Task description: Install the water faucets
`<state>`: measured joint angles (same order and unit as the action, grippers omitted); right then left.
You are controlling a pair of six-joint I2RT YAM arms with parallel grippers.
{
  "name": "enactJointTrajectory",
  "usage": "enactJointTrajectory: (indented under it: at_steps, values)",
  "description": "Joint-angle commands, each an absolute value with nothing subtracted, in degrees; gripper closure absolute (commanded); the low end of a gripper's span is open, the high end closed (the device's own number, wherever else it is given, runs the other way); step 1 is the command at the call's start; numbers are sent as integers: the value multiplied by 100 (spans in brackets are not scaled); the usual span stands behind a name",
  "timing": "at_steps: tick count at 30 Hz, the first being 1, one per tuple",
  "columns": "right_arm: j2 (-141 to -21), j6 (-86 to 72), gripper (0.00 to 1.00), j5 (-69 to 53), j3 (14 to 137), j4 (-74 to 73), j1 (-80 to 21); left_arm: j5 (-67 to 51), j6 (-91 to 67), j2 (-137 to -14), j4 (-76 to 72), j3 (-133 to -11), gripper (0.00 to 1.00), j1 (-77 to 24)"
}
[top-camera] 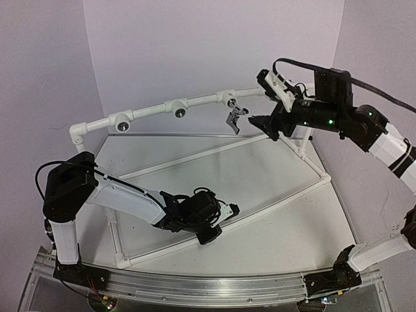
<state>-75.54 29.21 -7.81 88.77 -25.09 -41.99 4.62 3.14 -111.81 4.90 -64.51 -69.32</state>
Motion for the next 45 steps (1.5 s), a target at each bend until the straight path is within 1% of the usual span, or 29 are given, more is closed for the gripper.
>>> enactJointTrajectory:
  at_steps: [1,3,6,7,11,17,21,22,24,26,29,30,32,33,34,38,40,43,45]
  values:
    - [-7528,6565,6,408,8616,-2791,-4560,56,382,-11556,1680,-6215,100,-7012]
    - [-7629,7661,5,1321,8407,-2466,-4704,61,371,-11551,1673,-6219,100,-7005]
    - [-7725,8992,3,2007,8052,-1455,-4754,62,364,-11557,1679,-6222,100,-7009]
    - [-7748,9332,3,2075,7993,-1064,-4775,62,361,-11558,1679,-6229,100,-7006]
    - [-7956,10158,2,2115,8046,-296,-4961,64,361,-11569,1676,-6232,100,-7009]
    - [-8437,10764,2,2131,8030,396,-5101,75,342,-11551,1682,-6218,100,-7005]
    - [-8692,10993,5,2179,8039,676,-5178,88,317,-11540,1679,-6209,100,-7007]
    - [-8740,11002,7,2142,8044,760,-5196,88,318,-11538,1681,-6203,100,-7006]
    - [-8878,11024,15,2212,8107,876,-5236,88,317,-11540,1678,-6206,100,-7007]
    - [-9048,11075,27,2406,8138,1199,-5252,93,324,-11540,1682,-6210,100,-7009]
    - [-9201,11093,31,2664,8057,1819,-5271,98,318,-11541,1679,-6209,100,-7005]
    - [-9225,10942,38,2699,8049,1932,-5296,103,317,-11540,1681,-6210,100,-7009]
    - [-9333,10335,66,2849,8216,2074,-5358,107,308,-11544,1677,-6209,100,-7007]
    - [-9421,10033,71,3004,8324,2152,-5394,105,310,-11542,1677,-6210,100,-7010]
    - [-9515,9764,75,3175,8409,2262,-5425,102,312,-11541,1677,-6210,100,-7012]
    - [-9800,9275,74,3634,8306,3259,-5541,100,317,-11548,1680,-6219,100,-7009]
    - [-9981,8577,79,3891,8404,3631,-5630,96,328,-11550,1677,-6215,100,-7011]
    - [-10245,6608,87,4582,8934,3691,-5685,83,319,-11555,1689,-6216,100,-7008]
    - [-10195,4580,93,4925,9079,3355,-5677,82,317,-11557,1693,-6219,100,-7008]
